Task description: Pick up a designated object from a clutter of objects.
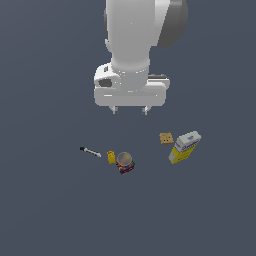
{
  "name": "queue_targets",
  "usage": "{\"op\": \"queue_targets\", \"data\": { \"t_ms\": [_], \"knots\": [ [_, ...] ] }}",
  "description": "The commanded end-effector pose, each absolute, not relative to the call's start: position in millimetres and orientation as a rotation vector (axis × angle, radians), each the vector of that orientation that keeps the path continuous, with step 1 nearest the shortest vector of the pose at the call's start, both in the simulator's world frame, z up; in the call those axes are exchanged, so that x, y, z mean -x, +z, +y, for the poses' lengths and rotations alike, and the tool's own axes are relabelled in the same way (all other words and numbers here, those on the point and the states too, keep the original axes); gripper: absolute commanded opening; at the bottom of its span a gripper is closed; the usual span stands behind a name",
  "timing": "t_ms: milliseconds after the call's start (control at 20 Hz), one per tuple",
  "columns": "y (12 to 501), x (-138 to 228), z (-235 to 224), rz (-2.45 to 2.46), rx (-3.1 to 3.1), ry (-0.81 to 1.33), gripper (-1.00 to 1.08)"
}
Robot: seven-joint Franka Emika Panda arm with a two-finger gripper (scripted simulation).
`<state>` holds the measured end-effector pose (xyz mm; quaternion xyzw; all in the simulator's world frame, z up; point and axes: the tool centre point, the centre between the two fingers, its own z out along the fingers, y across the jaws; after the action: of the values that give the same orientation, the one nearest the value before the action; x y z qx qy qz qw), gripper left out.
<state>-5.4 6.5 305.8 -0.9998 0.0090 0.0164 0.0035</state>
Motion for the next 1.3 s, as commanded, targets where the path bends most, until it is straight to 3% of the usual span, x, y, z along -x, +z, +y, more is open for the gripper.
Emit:
{"op": "queue_targets", "data": {
  "t_ms": [0,750,1250],
  "knots": [
    [305.8,5.4,6.4,0.028,3.134,0.051,1.00],
    [293.3,4.9,-0.6,-0.001,3.167,0.061,1.00],
    [254.2,4.2,33.2,-0.013,3.178,0.049,1.00]
  ]
}}
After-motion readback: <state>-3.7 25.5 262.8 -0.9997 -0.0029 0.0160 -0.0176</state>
